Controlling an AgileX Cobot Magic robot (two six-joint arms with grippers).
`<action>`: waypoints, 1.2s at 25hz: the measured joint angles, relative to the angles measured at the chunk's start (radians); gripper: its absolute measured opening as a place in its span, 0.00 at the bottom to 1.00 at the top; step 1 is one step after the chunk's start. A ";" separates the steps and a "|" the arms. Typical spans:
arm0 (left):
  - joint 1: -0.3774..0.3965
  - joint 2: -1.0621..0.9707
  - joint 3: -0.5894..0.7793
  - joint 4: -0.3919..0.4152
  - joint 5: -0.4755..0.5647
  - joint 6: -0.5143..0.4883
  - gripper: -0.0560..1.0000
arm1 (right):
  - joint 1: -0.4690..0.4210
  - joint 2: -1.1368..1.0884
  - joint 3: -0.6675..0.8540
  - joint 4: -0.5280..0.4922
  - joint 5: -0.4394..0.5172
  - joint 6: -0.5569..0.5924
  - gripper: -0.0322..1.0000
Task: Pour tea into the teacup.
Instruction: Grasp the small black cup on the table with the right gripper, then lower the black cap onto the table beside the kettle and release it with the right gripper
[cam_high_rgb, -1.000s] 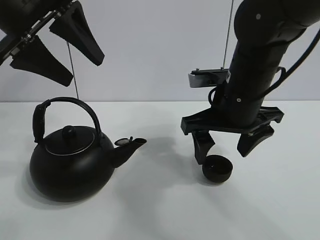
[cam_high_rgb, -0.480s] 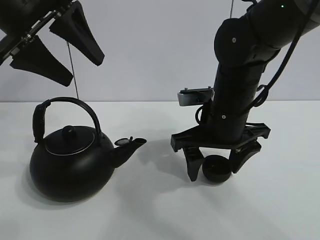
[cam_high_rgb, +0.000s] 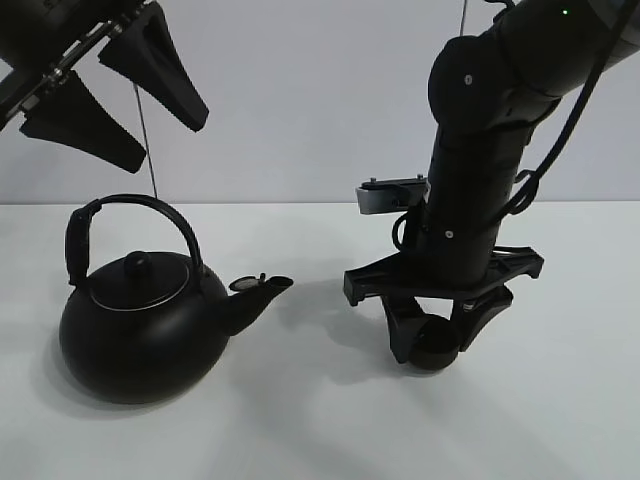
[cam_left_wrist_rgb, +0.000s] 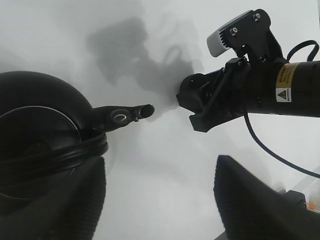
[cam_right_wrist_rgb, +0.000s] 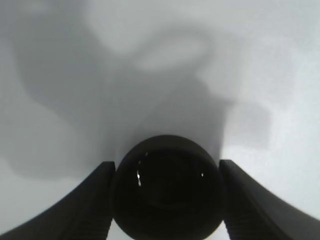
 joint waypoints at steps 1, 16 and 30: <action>0.000 0.000 0.000 0.000 0.000 0.000 0.49 | 0.000 0.000 0.000 0.000 0.002 0.000 0.42; 0.000 0.000 0.000 0.000 0.000 0.000 0.49 | 0.000 -0.142 -0.118 0.000 0.224 0.000 0.42; 0.000 0.000 0.000 0.000 0.000 0.000 0.49 | 0.089 -0.068 -0.163 0.027 0.168 0.104 0.42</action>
